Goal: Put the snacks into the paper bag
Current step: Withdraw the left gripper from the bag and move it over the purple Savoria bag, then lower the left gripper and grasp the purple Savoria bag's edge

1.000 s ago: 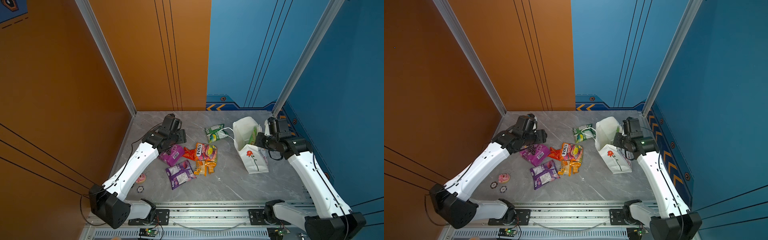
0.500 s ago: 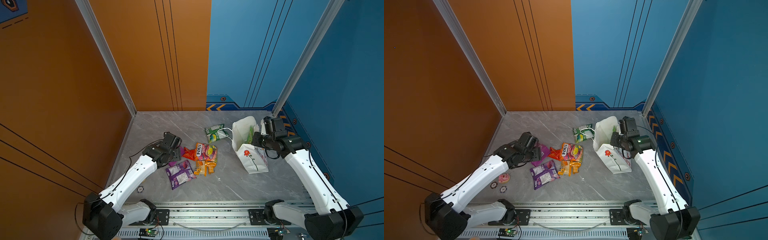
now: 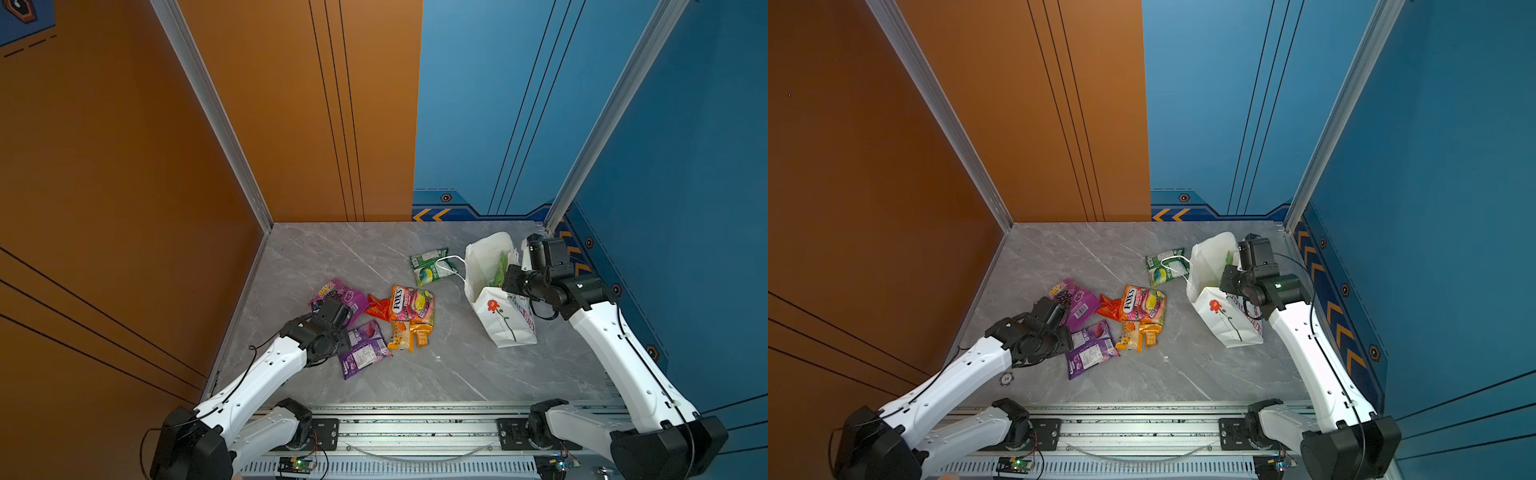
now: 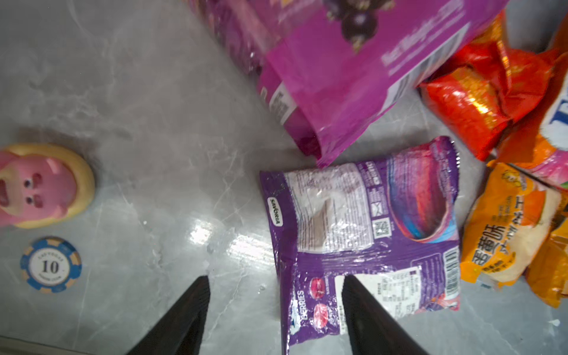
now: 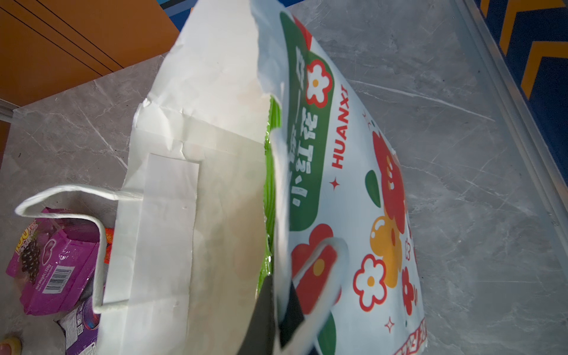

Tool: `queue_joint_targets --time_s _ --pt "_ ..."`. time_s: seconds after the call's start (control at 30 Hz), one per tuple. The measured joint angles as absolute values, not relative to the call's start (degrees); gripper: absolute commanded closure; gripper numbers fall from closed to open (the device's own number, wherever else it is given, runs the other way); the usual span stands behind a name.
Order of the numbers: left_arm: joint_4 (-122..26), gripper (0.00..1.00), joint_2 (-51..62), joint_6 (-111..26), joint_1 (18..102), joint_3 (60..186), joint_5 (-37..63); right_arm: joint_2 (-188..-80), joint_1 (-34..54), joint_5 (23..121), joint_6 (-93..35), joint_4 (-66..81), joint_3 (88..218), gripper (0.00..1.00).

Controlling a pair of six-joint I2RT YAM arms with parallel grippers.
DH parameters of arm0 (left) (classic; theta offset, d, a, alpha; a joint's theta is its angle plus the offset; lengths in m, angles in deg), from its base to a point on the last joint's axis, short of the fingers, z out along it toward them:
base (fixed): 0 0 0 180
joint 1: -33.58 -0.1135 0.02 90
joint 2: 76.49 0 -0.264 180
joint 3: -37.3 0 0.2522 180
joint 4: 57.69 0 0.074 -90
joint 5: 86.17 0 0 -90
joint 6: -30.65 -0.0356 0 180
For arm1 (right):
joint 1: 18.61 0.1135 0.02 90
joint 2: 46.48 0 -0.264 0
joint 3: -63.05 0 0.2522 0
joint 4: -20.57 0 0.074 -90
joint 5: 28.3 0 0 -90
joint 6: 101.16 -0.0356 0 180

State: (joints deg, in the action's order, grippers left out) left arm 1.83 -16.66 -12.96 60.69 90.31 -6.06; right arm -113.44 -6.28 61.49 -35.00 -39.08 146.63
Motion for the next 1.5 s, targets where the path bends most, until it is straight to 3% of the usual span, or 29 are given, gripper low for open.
queue_joint_targets --time_s 0.13,0.33,0.53,0.67,1.0,1.5 --pt "-0.46 0.29 -16.66 -11.24 60.93 87.09 -3.28 -113.44 -6.28 61.64 -35.00 -38.51 146.24 0.93" --pt "-6.10 0.42 -15.30 -9.29 61.02 82.18 1.20 -113.22 -6.28 61.66 -35.13 -38.07 145.93 0.93" --pt "-12.20 0.46 -14.17 -8.46 61.02 78.48 3.41 -113.00 -6.28 61.68 -35.13 -37.66 145.56 0.93" --pt "-16.33 0.61 -11.61 -8.72 61.02 78.57 4.48 -113.00 -6.28 61.95 -35.13 -37.66 145.56 0.93" --pt "-20.38 0.84 -9.27 -10.30 61.67 78.92 5.50 -112.08 -6.28 62.03 -35.17 -38.57 145.56 0.93" --pt "-21.21 0.98 -9.29 -10.43 61.78 78.88 5.59 -112.08 -6.28 62.06 -35.17 -38.57 145.56 0.94"
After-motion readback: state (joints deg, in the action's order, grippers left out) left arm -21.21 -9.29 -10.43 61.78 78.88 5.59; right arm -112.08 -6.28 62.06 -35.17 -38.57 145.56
